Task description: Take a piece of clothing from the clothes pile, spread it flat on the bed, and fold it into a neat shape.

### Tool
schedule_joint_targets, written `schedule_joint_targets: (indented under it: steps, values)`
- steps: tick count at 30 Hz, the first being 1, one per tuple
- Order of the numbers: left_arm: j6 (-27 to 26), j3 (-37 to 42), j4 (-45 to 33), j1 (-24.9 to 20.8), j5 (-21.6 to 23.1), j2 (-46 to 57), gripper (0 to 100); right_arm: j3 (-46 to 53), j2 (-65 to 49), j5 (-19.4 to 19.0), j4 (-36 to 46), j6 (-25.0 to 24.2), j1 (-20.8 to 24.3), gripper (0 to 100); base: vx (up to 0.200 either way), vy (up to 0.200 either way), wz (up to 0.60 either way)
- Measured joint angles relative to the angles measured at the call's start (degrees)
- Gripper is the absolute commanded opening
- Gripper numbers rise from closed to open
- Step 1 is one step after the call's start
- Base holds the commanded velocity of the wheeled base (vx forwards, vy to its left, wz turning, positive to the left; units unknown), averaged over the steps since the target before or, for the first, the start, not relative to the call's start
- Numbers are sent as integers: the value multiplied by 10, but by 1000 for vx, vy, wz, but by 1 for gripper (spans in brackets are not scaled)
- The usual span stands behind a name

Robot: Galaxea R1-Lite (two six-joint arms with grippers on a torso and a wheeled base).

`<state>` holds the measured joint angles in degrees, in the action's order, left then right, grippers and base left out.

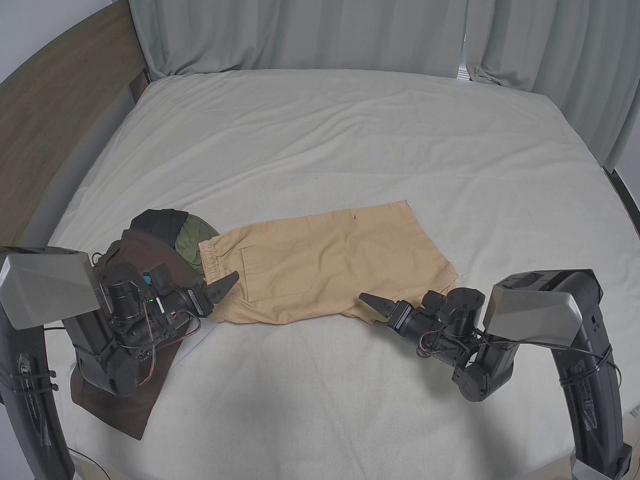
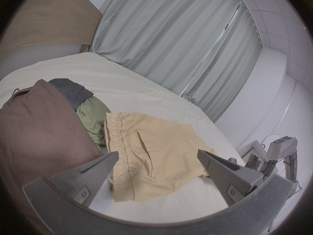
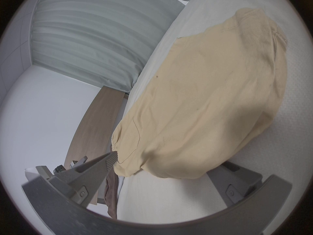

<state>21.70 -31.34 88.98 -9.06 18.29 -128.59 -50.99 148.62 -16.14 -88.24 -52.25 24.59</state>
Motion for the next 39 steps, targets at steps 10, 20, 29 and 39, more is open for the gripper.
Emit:
schedule_joint_targets:
  steps: [10, 20, 29, 39]
  values:
    - [0, -1, 0, 0, 0, -1, 100, -15, 13, 15, 3, 0, 3, 0, 0, 0, 0]
    - [1, -2, 0, 2, 0, -2, 100, -16, 18, 16, 1, 1, 3, 0, 0, 0, 0]
    - [2, -3, 0, 5, 1, -2, 100, 20, 8, 28, 0, 13, 2, 0, 0, 0, 0]
    - [2, -4, 0, 14, 2, -2, 100, 84, -21, 34, 0, 32, 4, 0, 0, 0, 0]
